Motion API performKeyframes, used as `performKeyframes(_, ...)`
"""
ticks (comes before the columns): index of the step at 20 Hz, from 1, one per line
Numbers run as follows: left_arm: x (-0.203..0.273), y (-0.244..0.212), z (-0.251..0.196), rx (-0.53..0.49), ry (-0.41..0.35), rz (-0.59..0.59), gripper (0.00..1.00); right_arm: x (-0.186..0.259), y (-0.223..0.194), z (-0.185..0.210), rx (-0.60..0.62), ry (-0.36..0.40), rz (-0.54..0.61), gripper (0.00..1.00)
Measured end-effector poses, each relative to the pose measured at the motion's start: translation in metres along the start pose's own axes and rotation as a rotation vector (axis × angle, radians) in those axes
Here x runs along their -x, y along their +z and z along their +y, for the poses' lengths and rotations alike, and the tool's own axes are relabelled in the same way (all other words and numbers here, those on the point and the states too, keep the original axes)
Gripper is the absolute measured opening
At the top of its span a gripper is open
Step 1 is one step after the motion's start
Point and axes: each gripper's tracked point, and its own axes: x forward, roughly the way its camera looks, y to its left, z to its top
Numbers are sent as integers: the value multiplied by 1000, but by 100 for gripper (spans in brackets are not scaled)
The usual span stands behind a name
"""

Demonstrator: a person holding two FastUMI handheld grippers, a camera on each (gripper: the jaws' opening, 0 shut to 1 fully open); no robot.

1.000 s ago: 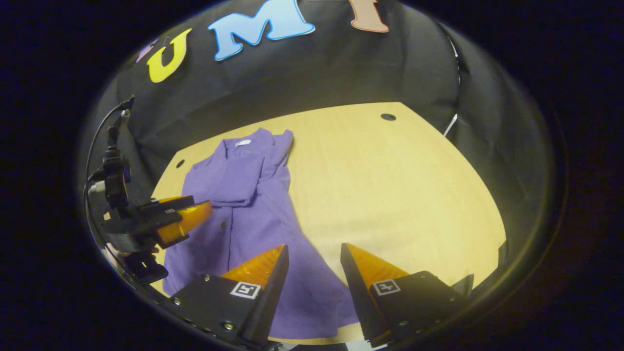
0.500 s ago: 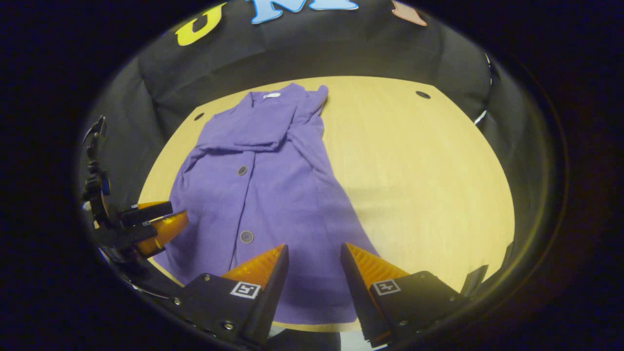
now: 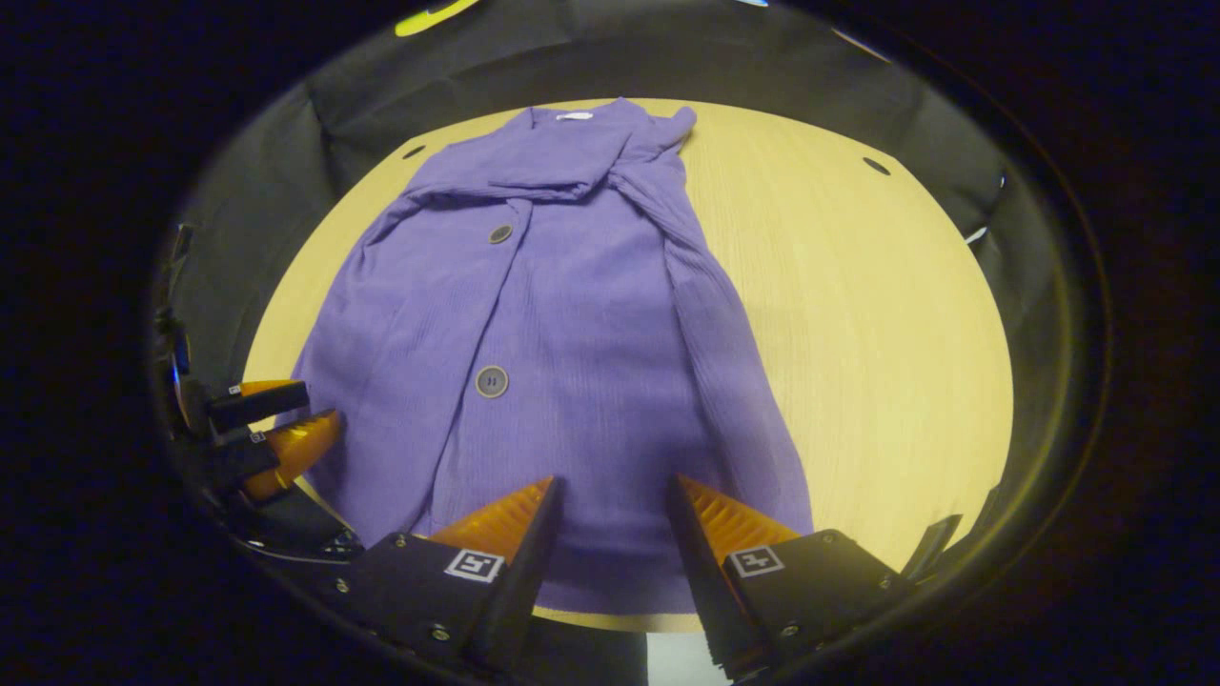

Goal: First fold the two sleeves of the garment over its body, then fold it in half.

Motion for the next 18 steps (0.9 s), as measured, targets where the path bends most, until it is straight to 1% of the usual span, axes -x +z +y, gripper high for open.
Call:
performKeyframes(1, 0, 2, 0, -1, 1, -6, 83, -2, -6, 0, 0, -4, 18, 71)
performKeyframes(2, -2, 2, -1, -7, 0, -1, 87, -2, -11, 0, 3, -5, 39, 71)
performKeyframes(3, -2, 4, -1, -10, -5, 2, 86, -2, -6, 0, 5, -9, 23, 71)
performKeyframes(5, -5, 3, -2, 1, -15, 7, 86, -2, -5, -1, 17, -17, 41, 71)
performKeyframes(8, -9, 3, -1, 41, -42, 33, 86, -4, -8, -2, 59, -48, 82, 75)
performKeyframes(11, -10, 5, -3, 25, -42, 60, 86, -4, -7, -1, 56, -64, 127, 73)
performKeyframes(12, -12, 8, -4, 27, -39, 60, 87, -4, -7, -2, 50, -63, 143, 75)
performKeyframes(13, -13, 12, -6, 29, -38, 48, 92, -3, -6, -2, 52, -64, 157, 75)
performKeyframes(15, -14, 14, -9, 8, -44, 47, 86, -4, -6, -2, 59, -65, 182, 75)
performKeyframes(16, -15, 15, -13, -1, -58, 51, 84, -4, -5, -2, 58, -65, 191, 73)
performKeyframes(17, -15, 16, -16, -19, -71, 58, 82, -4, -4, -2, 58, -65, 200, 75)
performKeyframes(18, -16, 16, -19, -35, -84, 64, 77, -4, -4, -2, 57, -65, 211, 75)
